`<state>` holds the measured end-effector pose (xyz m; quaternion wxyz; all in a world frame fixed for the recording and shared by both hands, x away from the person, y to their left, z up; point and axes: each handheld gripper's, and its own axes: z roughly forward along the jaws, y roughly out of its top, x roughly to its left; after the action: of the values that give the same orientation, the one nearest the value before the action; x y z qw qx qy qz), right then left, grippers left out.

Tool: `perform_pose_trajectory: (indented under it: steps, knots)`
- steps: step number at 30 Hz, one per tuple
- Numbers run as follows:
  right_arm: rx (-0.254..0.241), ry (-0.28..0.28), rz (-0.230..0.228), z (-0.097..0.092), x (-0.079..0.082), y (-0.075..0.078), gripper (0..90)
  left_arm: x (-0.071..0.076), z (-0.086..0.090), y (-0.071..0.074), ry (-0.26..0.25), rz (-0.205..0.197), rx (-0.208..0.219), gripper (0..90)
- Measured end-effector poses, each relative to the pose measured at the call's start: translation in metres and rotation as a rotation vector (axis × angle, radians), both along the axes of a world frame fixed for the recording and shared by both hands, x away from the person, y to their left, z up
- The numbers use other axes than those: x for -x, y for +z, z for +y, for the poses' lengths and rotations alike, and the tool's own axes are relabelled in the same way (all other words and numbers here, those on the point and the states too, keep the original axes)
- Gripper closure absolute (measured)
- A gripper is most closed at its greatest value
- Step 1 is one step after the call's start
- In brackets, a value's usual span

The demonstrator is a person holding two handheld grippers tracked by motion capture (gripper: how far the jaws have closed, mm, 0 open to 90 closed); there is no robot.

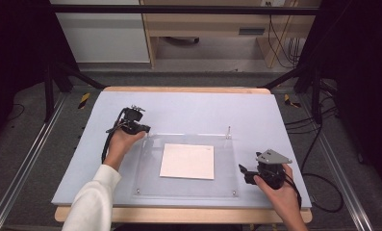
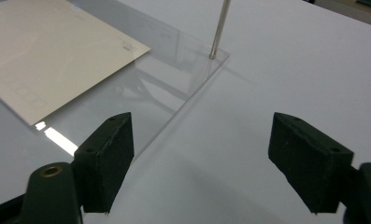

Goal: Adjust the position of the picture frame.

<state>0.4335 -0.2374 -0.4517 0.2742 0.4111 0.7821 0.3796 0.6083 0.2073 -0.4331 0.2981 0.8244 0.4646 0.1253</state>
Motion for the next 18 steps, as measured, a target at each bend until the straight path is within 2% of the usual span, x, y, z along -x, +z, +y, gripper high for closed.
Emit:
perform_pose_trajectory:
  steps: [4, 5, 9, 10, 12, 15, 17, 18]
  knots:
    - [0.051, 0.018, -0.009, -0.001, 0.013, -0.002, 23.8, -0.001, -0.001, -0.001, 0.009, 0.003, 0.003, 84.5]
    - [0.058, 0.018, -0.011, -0.002, 0.02, -0.003, 22.3, -0.001, -0.001, 0.0, 0.011, 0.007, 0.001, 84.5]
    - [0.067, 0.021, 0.008, -0.002, 0.028, -0.004, 17.8, -0.002, -0.002, 0.0, 0.02, 0.021, -0.004, 84.5]
    - [0.09, 0.035, 0.016, -0.001, 0.032, -0.005, 15.7, -0.004, -0.003, 0.0, 0.027, 0.029, -0.001, 84.5]
    - [0.125, 0.043, 0.001, -0.001, 0.036, -0.006, 13.5, -0.004, -0.003, 0.0, 0.028, 0.032, -0.002, 84.5]
    - [0.11, 0.061, 0.015, -0.001, 0.039, -0.006, 12.2, -0.005, -0.004, 0.0, 0.033, 0.037, -0.004, 84.5]
    - [0.097, 0.101, 0.015, -0.003, 0.043, -0.005, 12.0, -0.006, -0.003, 0.0, 0.03, 0.043, -0.005, 84.4]
    - [0.101, 0.103, 0.017, -0.003, 0.043, -0.005, 13.0, -0.006, -0.003, 0.0, 0.03, 0.046, -0.004, 84.4]
